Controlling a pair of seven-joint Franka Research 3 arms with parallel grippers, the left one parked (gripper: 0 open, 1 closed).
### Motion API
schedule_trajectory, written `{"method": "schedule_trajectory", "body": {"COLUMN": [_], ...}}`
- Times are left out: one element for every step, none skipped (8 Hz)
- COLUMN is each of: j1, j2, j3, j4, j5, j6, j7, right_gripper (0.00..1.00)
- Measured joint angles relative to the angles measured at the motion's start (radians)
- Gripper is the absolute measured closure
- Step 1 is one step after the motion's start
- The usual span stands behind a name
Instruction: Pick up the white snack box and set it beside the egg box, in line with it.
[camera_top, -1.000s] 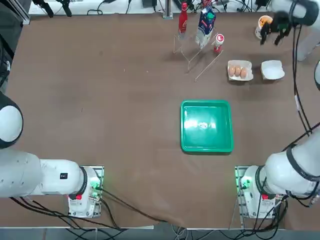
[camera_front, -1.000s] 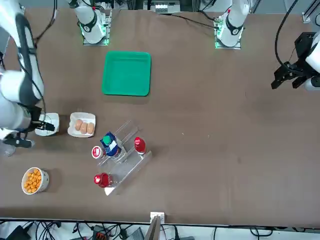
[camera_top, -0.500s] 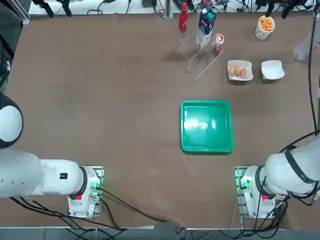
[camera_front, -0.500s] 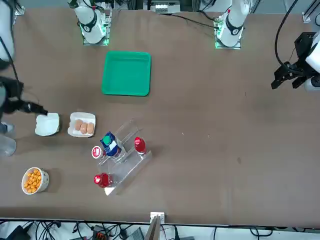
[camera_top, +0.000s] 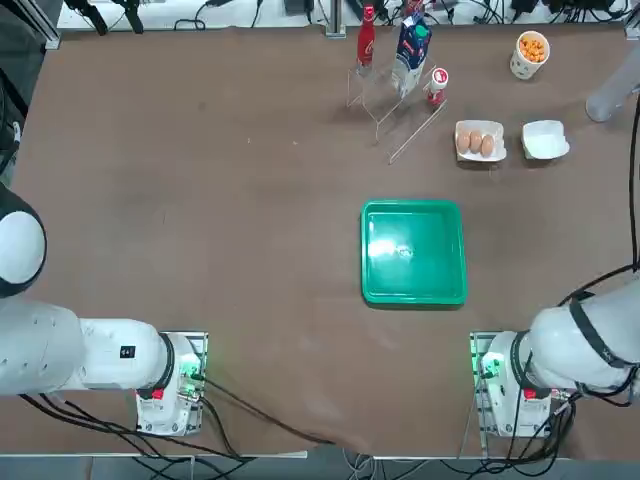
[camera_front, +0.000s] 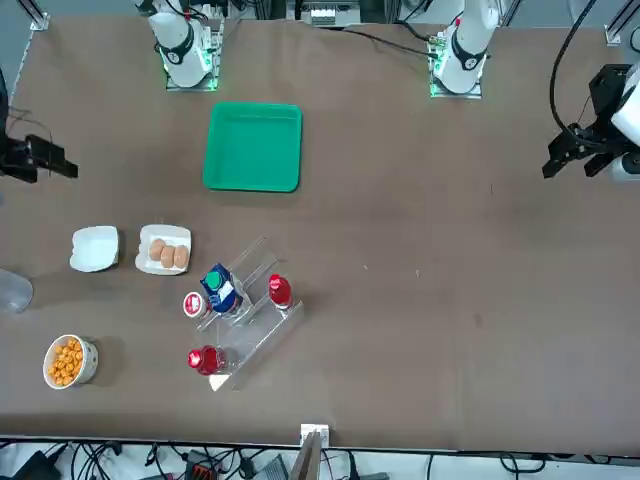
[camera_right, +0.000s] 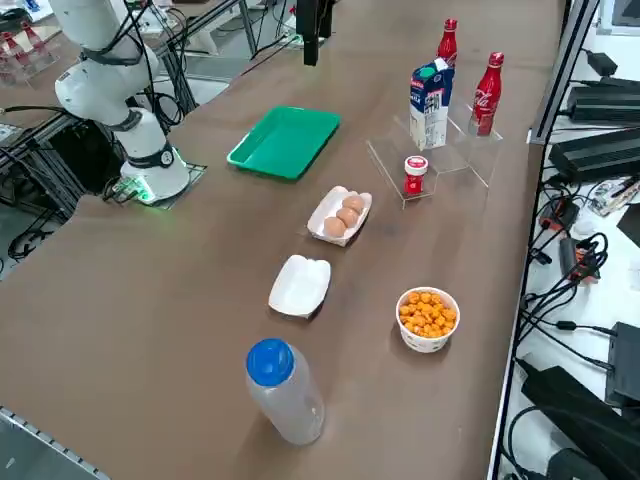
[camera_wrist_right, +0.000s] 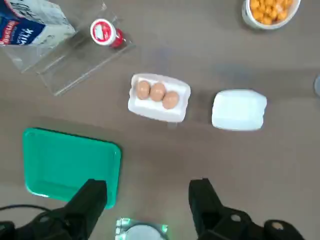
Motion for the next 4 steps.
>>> {"method": "schedule_trajectory", "body": {"j1": [0.067, 0.136, 0.169, 0.176], "j2": [-0.057, -0.137, -0.222, -0.28], "j3": [-0.066, -0.136, -0.17, -0.177], "j4": [-0.107, -0.254, -0.39, -0.471], "j5": [0.004, 0.009, 0.01, 0.01], "j6": [0.111, 0.23, 0.299, 0.324], "j7": [-0.011, -0.001, 0.021, 0.055], "right_gripper": [0.0, 0.0, 0.0, 0.0]}}
